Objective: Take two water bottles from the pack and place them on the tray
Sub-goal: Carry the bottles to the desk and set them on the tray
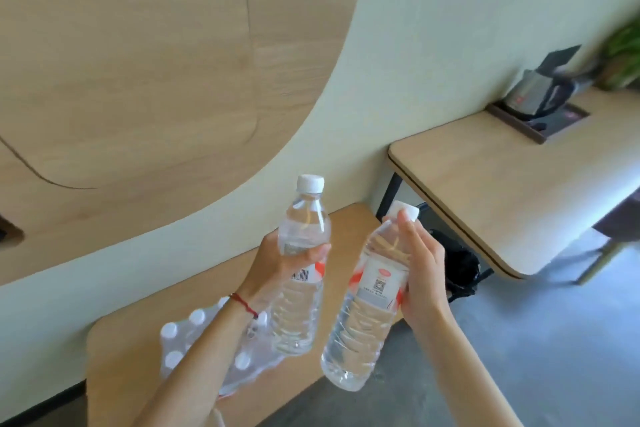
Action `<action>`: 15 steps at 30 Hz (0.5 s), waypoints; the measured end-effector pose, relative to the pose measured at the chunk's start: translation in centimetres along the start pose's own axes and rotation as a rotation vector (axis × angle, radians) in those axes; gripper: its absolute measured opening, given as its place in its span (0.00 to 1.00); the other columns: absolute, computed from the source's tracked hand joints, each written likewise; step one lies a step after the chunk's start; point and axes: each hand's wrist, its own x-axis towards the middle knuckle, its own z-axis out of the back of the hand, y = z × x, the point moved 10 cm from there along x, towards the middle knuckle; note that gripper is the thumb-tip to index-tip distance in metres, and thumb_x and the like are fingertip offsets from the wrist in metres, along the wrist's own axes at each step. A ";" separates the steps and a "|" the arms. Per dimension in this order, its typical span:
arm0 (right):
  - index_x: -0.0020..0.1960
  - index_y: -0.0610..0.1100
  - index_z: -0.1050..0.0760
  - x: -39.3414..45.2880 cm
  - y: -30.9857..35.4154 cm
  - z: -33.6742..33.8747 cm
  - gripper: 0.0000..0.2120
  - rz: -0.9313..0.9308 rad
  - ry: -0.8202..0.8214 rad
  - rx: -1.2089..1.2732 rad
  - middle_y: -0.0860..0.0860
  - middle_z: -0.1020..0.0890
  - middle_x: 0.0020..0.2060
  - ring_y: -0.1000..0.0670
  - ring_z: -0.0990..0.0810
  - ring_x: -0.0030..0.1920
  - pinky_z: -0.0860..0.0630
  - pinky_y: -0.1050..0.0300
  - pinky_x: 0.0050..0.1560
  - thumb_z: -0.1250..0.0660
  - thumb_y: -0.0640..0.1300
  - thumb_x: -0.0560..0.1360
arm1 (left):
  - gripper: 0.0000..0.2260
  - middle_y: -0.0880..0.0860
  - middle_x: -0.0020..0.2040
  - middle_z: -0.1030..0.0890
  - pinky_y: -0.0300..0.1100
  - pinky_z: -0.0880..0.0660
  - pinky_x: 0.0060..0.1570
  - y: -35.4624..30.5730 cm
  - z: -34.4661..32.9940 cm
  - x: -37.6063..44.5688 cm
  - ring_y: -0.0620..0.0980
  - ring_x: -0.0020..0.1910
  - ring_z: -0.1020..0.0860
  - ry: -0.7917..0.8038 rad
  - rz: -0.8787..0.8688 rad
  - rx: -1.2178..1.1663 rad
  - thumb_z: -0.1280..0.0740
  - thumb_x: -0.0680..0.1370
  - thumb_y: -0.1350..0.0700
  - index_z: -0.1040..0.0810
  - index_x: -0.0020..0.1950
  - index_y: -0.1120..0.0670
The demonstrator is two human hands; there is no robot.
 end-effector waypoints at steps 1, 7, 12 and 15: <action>0.39 0.46 0.22 0.3 1.1 2.3 0.15 0.019 -0.030 0.005 0.50 0.19 0.31 0.52 0.17 0.29 0.21 0.59 0.29 0.30 0.58 0.68 | 0.16 0.50 0.38 0.15 0.37 0.20 0.40 -0.2 -2.4 1.0 0.48 0.39 0.17 0.023 0.004 -0.003 0.25 0.60 0.47 0.17 0.45 0.49; 0.34 0.49 0.22 2.3 7.6 17.6 0.12 0.101 -0.219 0.033 0.39 0.27 0.43 0.41 0.24 0.39 0.24 0.52 0.40 0.31 0.56 0.70 | 0.17 0.52 0.37 0.15 0.44 0.18 0.40 -0.2 -18.7 6.2 0.52 0.38 0.16 0.161 0.006 0.050 0.24 0.58 0.45 0.18 0.44 0.49; 0.35 0.52 0.20 4.2 12.0 28.5 0.09 0.163 -0.314 0.011 0.39 0.25 0.44 0.46 0.20 0.38 0.20 0.59 0.35 0.33 0.55 0.70 | 0.13 0.48 0.36 0.14 0.41 0.19 0.39 0.6 -31.0 9.5 0.48 0.37 0.16 0.235 0.043 0.031 0.21 0.60 0.49 0.19 0.41 0.46; 0.37 0.52 0.20 5.7 13.6 34.7 0.09 0.161 -0.379 0.052 0.38 0.24 0.43 0.42 0.20 0.39 0.19 0.56 0.34 0.33 0.56 0.71 | 0.16 0.48 0.36 0.15 0.37 0.19 0.37 0.8 -37.7 11.7 0.48 0.38 0.16 0.347 0.066 0.037 0.21 0.59 0.50 0.20 0.43 0.47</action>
